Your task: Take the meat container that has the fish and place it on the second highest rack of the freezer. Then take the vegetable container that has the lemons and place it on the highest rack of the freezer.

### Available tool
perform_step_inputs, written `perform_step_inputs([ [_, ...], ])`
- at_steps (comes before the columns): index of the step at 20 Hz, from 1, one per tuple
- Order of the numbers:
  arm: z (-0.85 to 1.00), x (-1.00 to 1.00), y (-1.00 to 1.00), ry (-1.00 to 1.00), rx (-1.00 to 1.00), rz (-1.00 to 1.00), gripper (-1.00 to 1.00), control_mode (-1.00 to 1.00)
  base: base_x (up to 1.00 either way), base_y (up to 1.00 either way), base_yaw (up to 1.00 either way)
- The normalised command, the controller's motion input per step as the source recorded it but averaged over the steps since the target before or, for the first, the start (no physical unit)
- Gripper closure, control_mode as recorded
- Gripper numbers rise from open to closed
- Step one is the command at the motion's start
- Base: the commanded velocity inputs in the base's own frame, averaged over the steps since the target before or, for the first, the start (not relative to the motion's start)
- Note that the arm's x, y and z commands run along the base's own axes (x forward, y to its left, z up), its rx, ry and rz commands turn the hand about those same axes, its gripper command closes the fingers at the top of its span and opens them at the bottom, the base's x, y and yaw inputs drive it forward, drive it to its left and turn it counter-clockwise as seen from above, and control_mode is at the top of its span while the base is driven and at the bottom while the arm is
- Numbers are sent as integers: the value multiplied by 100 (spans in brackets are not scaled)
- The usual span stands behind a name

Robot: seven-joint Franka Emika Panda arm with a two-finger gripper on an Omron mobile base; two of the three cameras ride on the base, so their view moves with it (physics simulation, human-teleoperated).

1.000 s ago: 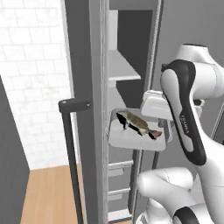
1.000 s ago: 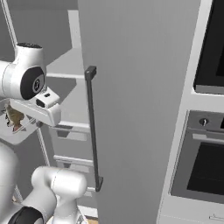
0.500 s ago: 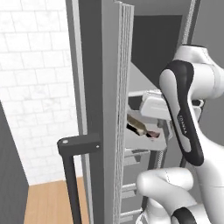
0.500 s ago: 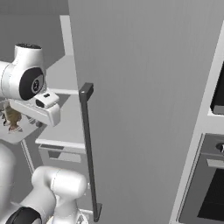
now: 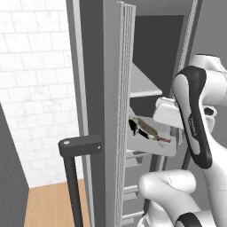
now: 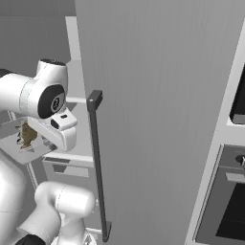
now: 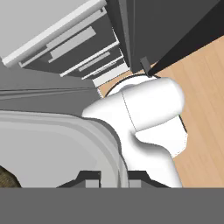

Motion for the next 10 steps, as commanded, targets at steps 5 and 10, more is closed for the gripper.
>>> perform_step_inputs([
  [5, -34, 48, 14, 6, 0, -53, 100, -100, 0, 0, 0],
  [10, -39, 66, 26, 4, 0, -42, 100, -100, 0, 0, 0],
])
